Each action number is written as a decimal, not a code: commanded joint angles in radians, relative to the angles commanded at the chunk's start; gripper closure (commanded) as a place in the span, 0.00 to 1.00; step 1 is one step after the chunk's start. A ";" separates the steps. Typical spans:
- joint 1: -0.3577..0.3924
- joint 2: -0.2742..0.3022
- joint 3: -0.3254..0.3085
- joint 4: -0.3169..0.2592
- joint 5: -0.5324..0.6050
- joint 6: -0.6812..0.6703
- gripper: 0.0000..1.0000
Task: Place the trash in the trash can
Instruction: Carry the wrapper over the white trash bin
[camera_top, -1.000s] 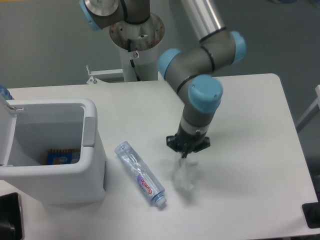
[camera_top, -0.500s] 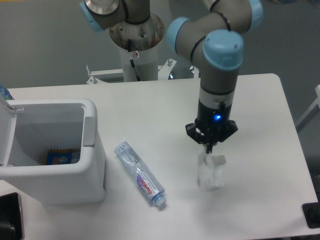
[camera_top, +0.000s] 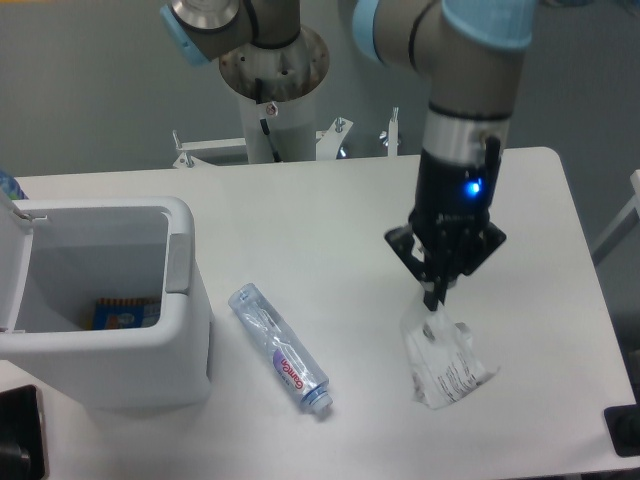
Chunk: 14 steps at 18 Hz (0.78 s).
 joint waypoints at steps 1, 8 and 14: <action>-0.005 0.023 -0.002 0.000 -0.009 -0.014 0.97; -0.133 0.132 -0.054 0.002 -0.034 -0.035 0.97; -0.293 0.212 -0.143 0.029 -0.025 -0.020 0.97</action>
